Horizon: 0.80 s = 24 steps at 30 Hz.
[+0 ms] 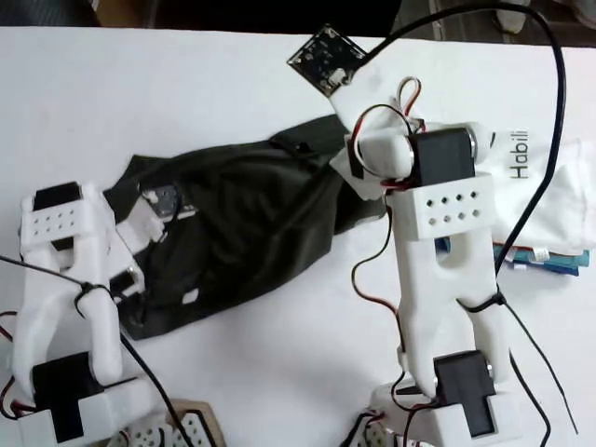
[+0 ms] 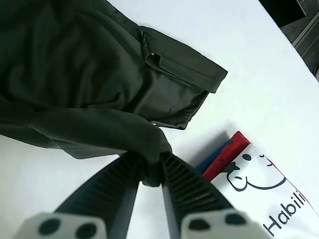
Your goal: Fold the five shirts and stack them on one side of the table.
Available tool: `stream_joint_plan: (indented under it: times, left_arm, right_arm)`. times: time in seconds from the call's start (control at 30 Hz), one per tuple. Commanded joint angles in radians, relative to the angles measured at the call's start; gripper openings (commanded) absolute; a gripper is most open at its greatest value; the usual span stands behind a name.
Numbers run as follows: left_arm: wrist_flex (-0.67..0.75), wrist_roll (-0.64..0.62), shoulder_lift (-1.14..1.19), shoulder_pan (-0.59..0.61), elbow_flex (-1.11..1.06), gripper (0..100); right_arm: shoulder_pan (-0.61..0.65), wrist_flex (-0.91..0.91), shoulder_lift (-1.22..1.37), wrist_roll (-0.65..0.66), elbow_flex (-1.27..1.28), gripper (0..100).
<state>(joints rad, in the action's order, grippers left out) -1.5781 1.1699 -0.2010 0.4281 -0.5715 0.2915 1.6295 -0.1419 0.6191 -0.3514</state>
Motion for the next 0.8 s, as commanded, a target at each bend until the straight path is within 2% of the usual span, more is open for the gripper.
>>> stream_joint_plan:
  times: [0.0, 0.17, 0.43, 0.77]
  left_arm:
    - [0.086, 0.014, -0.034, 0.006, -0.070, 17]
    - [0.218, 0.006, -0.034, 0.008, -0.147, 17]
    - [0.193, 0.005, -0.043, 0.014, -0.093, 17]
    - [0.232, 0.011, -0.032, 0.044, -0.084, 17]
  right_arm:
    - [-0.008, -0.015, -0.013, 0.003, -0.005, 2.1]
    - [-0.008, -0.013, -0.013, 0.003, -0.005, 2.1]
    - [-0.008, -0.013, -0.013, 0.003, -0.005, 2.1]
    - [-0.008, -0.013, -0.013, 0.003, -0.005, 2.1]
